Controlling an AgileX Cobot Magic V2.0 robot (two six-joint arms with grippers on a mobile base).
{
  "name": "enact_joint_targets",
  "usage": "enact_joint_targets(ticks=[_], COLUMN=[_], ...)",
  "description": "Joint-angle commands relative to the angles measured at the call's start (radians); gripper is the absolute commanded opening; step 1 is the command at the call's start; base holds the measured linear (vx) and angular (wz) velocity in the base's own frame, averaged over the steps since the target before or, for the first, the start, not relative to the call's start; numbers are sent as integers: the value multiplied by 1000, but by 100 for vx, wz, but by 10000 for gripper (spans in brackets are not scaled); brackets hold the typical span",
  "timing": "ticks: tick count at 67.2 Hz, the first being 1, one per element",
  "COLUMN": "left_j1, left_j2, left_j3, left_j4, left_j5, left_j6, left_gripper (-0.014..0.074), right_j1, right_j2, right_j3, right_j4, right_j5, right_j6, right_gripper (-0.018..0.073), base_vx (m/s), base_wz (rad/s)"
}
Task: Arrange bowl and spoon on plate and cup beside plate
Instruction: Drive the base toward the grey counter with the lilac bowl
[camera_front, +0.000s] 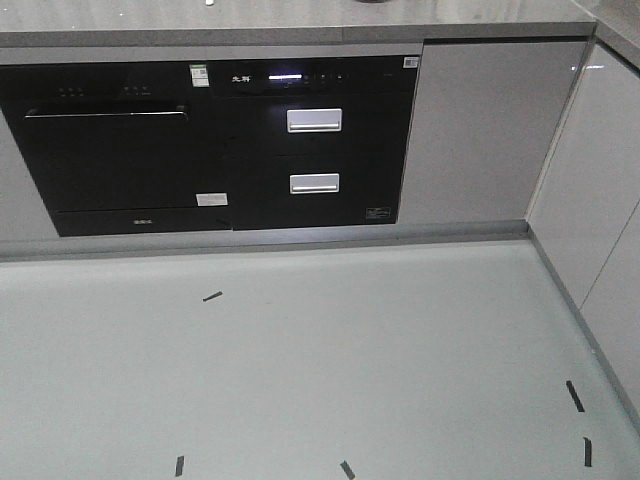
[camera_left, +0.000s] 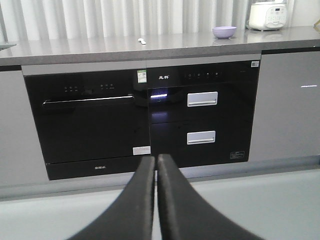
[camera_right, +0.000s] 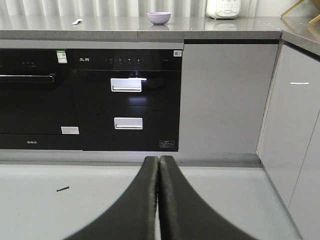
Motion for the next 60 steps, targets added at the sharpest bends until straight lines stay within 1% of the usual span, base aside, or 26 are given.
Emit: enact_joint_targets(ticks=[1,60], left_j1=[-6,-6], left_j2=[-14,-14], left_j3=[-20,-20], left_j4=[-8,-8], left_j5=[-76,-76], left_j6=[-12,-12], left_gripper=[-6,-6], right_j1=[1,1], right_j2=[-6,-6], right_j3=[10,10], right_j4=[-1,-1], right_j5=[-72,-71], right_j6=[0,0], right_gripper=[-11,-11], base_vx=[11,15], base_wz=[-8,-1])
